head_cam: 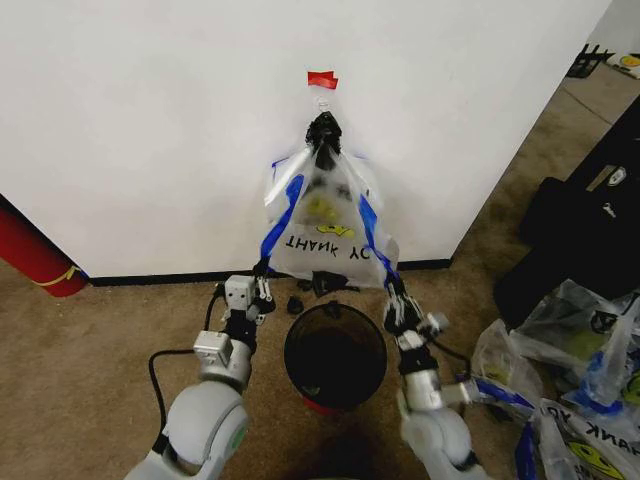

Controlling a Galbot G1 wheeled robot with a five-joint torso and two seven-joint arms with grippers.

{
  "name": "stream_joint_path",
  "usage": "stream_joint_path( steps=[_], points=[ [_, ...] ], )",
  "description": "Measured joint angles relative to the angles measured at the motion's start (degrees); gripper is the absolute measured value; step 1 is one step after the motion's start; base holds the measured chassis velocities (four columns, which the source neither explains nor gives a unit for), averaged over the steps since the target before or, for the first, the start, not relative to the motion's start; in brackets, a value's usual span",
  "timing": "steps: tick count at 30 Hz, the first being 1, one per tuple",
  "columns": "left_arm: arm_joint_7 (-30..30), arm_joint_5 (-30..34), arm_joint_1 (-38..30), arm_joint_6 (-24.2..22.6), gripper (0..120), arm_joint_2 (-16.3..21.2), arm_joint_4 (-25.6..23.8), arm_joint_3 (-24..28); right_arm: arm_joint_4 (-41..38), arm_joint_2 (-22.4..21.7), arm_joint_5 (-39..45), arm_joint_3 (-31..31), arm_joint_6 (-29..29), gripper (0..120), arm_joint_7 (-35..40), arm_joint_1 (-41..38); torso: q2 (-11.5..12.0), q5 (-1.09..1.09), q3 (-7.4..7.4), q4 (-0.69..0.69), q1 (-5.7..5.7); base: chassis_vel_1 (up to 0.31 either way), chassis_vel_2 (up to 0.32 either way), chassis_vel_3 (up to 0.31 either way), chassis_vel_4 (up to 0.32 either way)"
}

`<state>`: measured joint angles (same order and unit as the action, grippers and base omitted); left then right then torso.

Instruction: Pick up the garbage bag from the wall and place it over the trash bin.

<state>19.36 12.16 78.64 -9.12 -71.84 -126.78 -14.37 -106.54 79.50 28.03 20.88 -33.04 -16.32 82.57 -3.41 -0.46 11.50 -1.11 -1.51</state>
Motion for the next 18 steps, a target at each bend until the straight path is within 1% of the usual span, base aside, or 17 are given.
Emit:
stream_joint_path(
  steps=[2,6,8,9,11,14,18],
  points=[
    [0.37,-0.47,0.69,-0.04,0,-0.05,-0.35,-0.3,-0.3,-0.16,-0.5,0.32,-0.54,0,-0.01,0.48,0.0,0.0,0.0,-0.01,0.0,0.0,0.0,0.0,0.0],
    [1.86,-2.33,4.23,0.36,0,-0.15,-2.61,-2.17,-1.22,-0.32,-4.28,1.14,-3.47,0,0.04,2.02,0.0,0.0,0.0,0.0,-0.01,0.0,0.0,0.0,0.0],
    [2.36,-2.76,6.02,0.59,0,-0.17,-4.14,-3.32,-2.12,-0.21,-5.81,1.16,-4.15,0,-0.14,2.68,0.0,0.0,0.0,0.0,-0.01,0.0,0.0,0.0,0.0],
    [2.36,-2.76,6.02,0.59,0,-0.17,-4.14,-3.32,-2.12,-0.21,-5.81,1.16,-4.15,0,-0.14,2.68,0.0,0.0,0.0,0.0,-0.01,0.0,0.0,0.0,0.0],
    [3.21,-3.52,8.44,1.06,0,-0.13,-5.37,-4.88,-2.97,0.02,-8.15,1.16,-4.83,0,-0.51,3.77,0.0,-0.01,0.0,0.0,-0.01,0.0,0.0,0.0,0.0],
    [4.3,-3.74,10.9,2.03,0,-0.07,-5.53,-6.39,-2.67,0.43,-10.5,1.17,-5.83,0,-0.63,4.37,0.0,-0.01,0.0,0.01,0.0,0.0,0.0,0.0,0.0],
    [4.74,-3.83,12.11,3.46,0,-0.22,-5.69,-6.49,-2.55,0.93,-11.47,1.14,-6.67,0,-0.64,4.63,0.01,-0.01,0.01,0.0,-0.01,0.0,0.0,0.0,0.0]
  ],
)
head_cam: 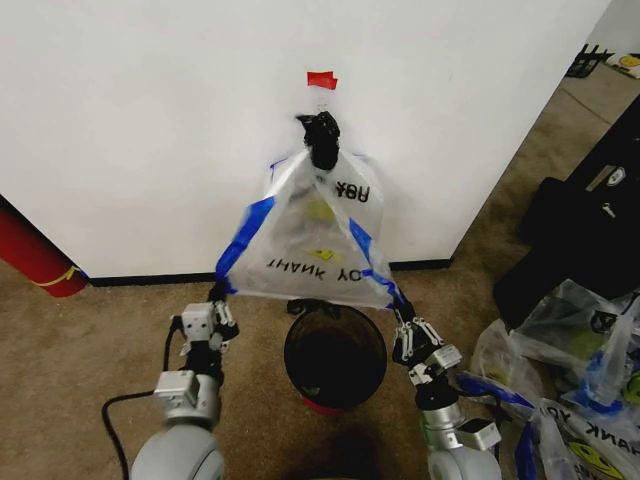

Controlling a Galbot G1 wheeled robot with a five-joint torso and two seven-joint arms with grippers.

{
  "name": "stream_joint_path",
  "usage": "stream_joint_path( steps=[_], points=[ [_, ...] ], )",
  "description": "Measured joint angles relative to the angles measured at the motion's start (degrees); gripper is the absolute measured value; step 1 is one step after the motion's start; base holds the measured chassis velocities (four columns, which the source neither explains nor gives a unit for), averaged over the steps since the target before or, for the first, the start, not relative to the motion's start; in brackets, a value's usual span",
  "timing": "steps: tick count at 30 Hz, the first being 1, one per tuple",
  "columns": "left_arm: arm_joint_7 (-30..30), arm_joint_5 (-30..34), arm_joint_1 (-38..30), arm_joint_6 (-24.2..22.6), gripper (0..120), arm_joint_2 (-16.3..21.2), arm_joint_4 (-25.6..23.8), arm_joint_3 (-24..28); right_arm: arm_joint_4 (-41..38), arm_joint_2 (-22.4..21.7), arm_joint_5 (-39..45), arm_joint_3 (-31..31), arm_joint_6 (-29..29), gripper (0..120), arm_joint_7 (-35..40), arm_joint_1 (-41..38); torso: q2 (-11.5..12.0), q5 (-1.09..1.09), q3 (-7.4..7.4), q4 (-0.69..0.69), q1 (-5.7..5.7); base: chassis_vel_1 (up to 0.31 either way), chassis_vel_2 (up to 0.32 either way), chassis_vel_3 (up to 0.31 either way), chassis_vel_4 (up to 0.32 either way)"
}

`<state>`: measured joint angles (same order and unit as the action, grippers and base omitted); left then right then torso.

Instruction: Pick up the garbage bag from the wall and place it over the trash bin.

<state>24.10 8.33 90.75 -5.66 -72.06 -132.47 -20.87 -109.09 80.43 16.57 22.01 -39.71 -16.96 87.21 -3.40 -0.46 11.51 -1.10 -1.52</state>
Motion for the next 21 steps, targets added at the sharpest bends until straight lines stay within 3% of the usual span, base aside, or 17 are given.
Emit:
stream_joint_path(
  steps=[8,12,21],
  points=[
    [-0.68,-0.77,1.79,5.79,0,-0.69,-5.45,2.36,-6.48,0.71,0.98,-0.46,-1.73,0,-1.52,0.59,0.01,0.0,0.0,0.0,0.0,0.0,0.0,0.0,0.0],
    [-0.92,-0.8,3.88,5.9,0,-0.59,-10.19,3.58,-11.92,0.88,2.26,-0.57,-2.2,0,-4.61,1.59,0.0,0.01,0.0,0.0,0.0,0.0,0.0,0.0,0.0],
    [-0.87,-0.8,6.22,4.96,0,-0.41,-11.15,4.98,-17.83,1.3,2.44,-0.94,-1.86,0,-5.84,1.87,0.0,0.0,0.0,0.0,0.0,0.0,0.0,0.0,0.0]
  ],
)
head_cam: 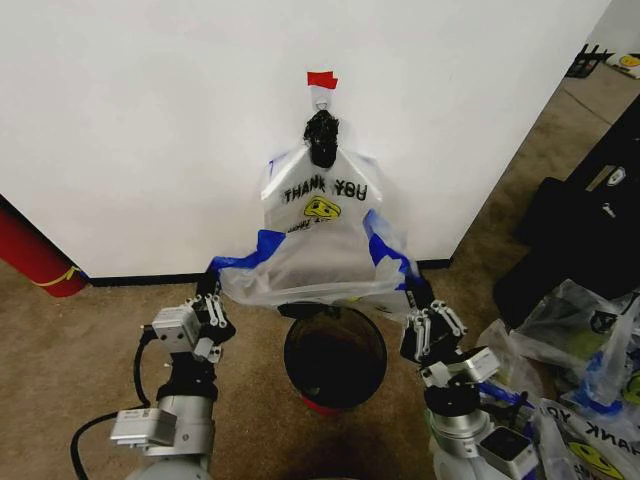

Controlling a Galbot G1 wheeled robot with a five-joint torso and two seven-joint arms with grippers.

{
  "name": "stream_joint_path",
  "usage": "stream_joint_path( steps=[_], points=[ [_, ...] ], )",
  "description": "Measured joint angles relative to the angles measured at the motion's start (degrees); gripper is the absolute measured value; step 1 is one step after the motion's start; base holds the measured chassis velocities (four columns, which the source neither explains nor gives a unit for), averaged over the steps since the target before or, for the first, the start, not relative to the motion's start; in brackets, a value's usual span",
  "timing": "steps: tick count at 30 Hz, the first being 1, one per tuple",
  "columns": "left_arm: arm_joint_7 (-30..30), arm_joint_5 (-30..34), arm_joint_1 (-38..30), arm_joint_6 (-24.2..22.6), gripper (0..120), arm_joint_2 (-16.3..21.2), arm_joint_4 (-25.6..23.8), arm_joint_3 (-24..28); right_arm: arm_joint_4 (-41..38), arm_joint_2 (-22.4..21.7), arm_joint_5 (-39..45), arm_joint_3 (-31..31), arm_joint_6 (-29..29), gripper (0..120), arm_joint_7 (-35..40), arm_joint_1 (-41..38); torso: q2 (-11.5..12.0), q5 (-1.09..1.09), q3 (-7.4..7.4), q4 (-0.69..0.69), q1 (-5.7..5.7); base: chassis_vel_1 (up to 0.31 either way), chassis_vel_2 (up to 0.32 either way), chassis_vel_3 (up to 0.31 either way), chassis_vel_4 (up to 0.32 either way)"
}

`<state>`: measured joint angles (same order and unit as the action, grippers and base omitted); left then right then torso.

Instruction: Pick up the garbage bag from the wall and place it over the trash bin.

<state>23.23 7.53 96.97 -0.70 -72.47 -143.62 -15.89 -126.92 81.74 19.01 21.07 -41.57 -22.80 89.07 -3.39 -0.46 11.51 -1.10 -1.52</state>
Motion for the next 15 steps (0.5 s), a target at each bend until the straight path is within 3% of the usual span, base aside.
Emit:
stream_joint_path(
  steps=[9,15],
  points=[
    [1.47,-1.25,-0.34,-2.8,0,-0.03,0.08,-0.12,3.78,0.32,-0.84,-0.71,-0.55,0,0.46,0.07,0.0,0.01,0.0,0.0,-0.01,0.0,0.0,0.0,0.0],
    [1.81,-1.11,0.05,-4.07,0,0.36,0.2,-0.05,-0.9,0.04,-1.14,-1.13,0.01,0,0.57,0.98,0.0,0.0,0.0,0.0,0.0,0.0,0.0,0.0,0.0]
  ],
)
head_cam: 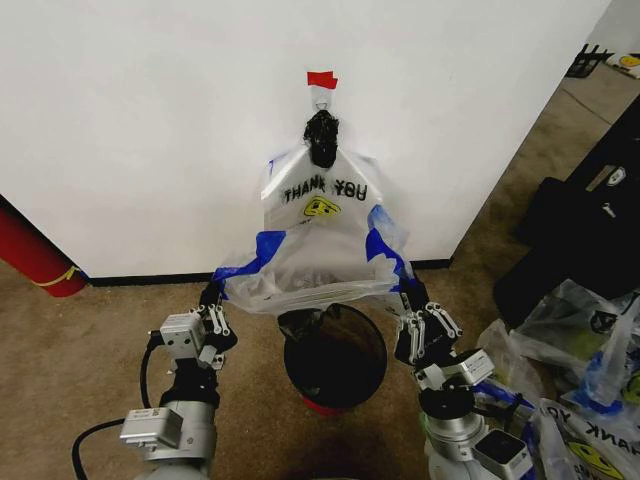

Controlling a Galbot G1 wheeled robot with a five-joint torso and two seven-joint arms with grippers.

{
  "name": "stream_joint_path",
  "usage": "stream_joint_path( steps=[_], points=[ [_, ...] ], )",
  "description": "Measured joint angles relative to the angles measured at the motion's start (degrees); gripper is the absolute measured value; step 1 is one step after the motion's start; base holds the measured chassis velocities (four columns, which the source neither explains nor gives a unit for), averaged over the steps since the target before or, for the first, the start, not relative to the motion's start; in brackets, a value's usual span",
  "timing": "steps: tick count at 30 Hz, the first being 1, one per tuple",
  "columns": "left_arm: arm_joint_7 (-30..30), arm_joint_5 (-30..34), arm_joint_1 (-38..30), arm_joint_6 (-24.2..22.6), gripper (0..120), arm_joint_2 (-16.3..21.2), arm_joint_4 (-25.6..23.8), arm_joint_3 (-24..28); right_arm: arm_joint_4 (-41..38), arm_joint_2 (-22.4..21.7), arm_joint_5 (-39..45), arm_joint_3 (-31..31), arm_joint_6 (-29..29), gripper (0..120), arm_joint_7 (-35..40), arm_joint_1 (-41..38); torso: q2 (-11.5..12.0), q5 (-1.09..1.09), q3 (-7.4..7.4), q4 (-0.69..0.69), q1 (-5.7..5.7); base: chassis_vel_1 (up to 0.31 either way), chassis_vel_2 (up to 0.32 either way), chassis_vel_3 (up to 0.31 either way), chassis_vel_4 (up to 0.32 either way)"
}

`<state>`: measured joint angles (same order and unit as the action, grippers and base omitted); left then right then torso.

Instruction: Pick up the garbage bag from the wall and place it over the trash bin.

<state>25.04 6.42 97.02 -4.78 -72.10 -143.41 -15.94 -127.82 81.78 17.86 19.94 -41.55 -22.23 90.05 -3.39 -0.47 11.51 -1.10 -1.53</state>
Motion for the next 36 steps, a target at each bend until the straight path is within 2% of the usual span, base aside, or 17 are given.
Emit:
stream_joint_path(
  steps=[4,13,25,36],
  points=[
    [-0.09,0.07,0.59,-0.16,0,0.28,0.04,0.03,-3.36,-0.04,0.02,-0.25,0.59,0,-0.29,0.08,0.0,0.0,0.0,0.0,0.0,0.0,0.0,0.0,0.0],
    [0.15,-0.8,1.18,-2.29,0,0.51,0.09,-0.31,-3.86,0.24,-0.34,-0.9,0.61,0,-0.88,0.55,0.0,0.0,0.0,0.0,0.0,0.0,0.0,0.0,0.0],
    [1.11,-2.24,-0.49,-1.4,0,0.81,0.16,-1.15,7.8,0.98,-1.56,-1.12,-0.99,0,-1.15,-1.97,0.0,0.01,0.0,0.0,0.0,0.0,0.0,0.0,0.0],
    [1.19,-2.3,-1.18,-1.35,0,0.87,0.17,-1.13,10.81,1.1,-1.66,-1.15,-1.18,0,-1.13,-3.08,0.0,0.01,0.0,0.0,0.0,0.0,0.0,0.0,0.0]
  ],
)
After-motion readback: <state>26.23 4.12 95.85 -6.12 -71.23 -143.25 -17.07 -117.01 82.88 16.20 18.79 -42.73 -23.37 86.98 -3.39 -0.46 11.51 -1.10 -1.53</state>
